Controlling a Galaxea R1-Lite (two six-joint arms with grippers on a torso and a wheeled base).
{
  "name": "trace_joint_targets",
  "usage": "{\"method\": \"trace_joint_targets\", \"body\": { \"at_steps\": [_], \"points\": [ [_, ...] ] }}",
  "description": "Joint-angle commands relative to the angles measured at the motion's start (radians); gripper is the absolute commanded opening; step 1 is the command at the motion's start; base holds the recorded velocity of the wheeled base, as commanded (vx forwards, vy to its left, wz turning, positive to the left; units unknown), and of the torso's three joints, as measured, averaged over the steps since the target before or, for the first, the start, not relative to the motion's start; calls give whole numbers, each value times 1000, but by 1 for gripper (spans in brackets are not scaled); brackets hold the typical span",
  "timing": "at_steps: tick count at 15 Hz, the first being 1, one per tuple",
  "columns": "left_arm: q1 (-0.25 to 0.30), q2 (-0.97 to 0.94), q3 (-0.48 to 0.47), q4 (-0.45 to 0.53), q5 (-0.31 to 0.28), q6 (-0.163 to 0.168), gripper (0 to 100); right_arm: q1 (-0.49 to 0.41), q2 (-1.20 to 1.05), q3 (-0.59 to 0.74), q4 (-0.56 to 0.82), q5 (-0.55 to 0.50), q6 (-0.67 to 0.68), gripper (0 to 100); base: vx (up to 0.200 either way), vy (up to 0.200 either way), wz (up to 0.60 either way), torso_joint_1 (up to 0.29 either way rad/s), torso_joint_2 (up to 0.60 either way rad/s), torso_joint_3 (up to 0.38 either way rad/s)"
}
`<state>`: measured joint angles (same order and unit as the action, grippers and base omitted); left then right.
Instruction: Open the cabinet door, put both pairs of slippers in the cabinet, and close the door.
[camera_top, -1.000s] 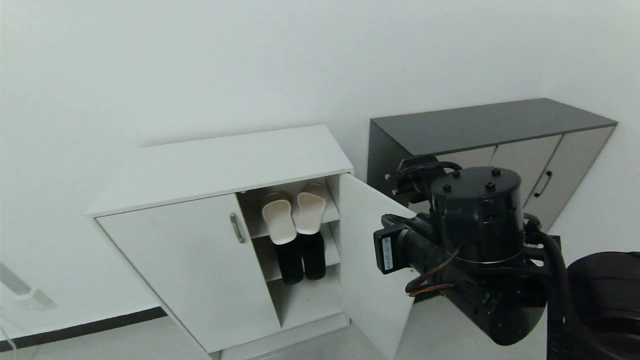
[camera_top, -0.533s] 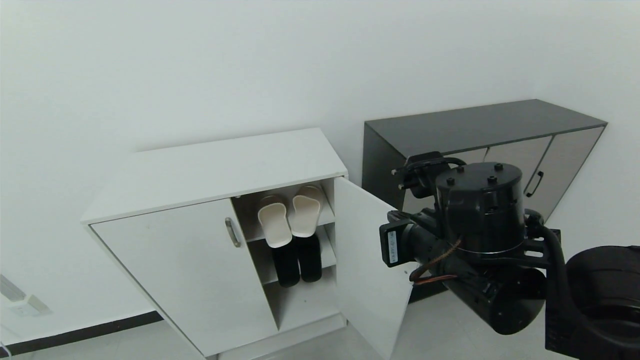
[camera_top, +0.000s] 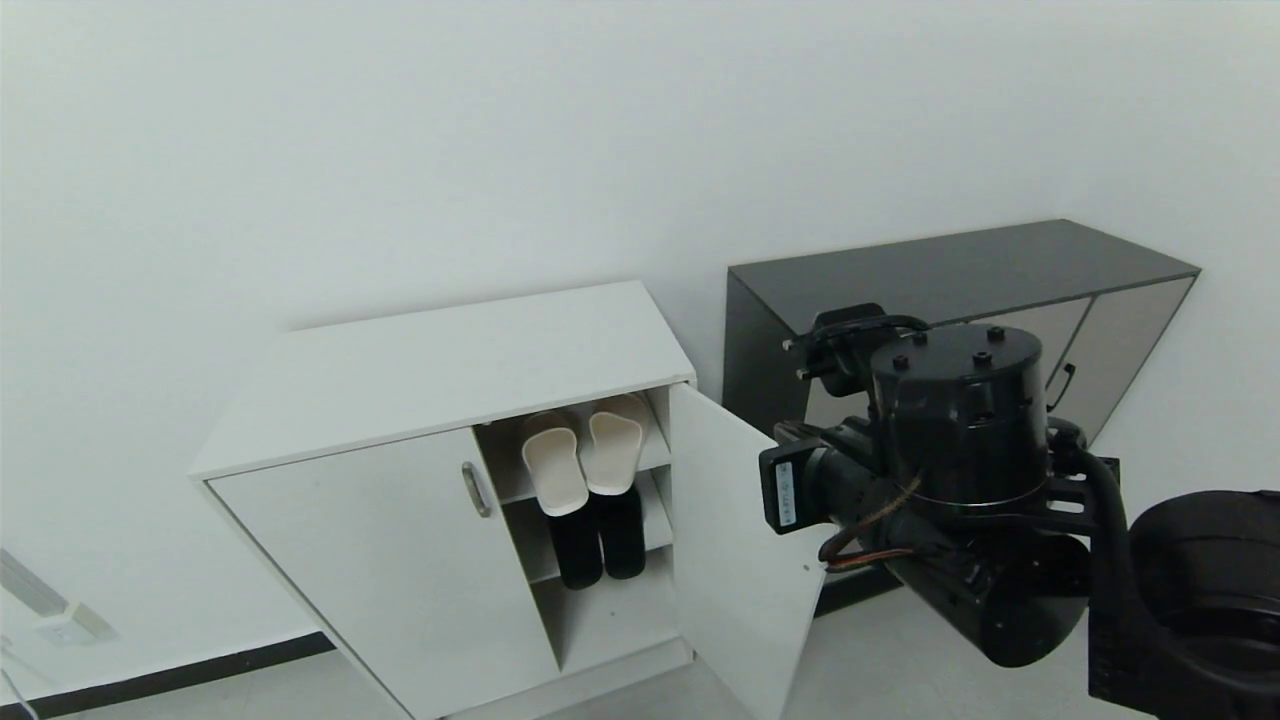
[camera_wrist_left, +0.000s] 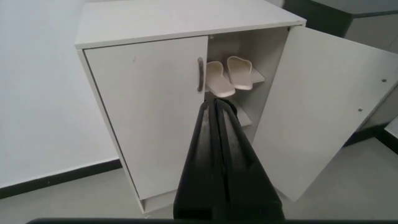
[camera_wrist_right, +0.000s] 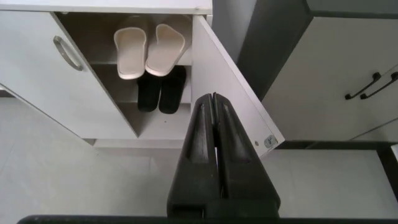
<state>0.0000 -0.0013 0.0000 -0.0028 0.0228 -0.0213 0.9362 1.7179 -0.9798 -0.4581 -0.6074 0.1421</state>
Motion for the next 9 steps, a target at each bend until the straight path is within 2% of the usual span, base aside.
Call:
{"method": "trace_joint_targets", "body": {
  "at_steps": [1,6,9],
  "points": [
    [0,1,0,0,0,0,0,1,2,0,-1,0,1,0,-200,0,0,27,-32,-12],
    [0,1,0,0,0,0,0,1,5,1,-1,2,1,0,-200,0,0,7,-4,-2],
    [0,1,0,0,0,0,0,-11,11,1,-1,2,1,0,0,0,0,0,0,0]
  ]
}}
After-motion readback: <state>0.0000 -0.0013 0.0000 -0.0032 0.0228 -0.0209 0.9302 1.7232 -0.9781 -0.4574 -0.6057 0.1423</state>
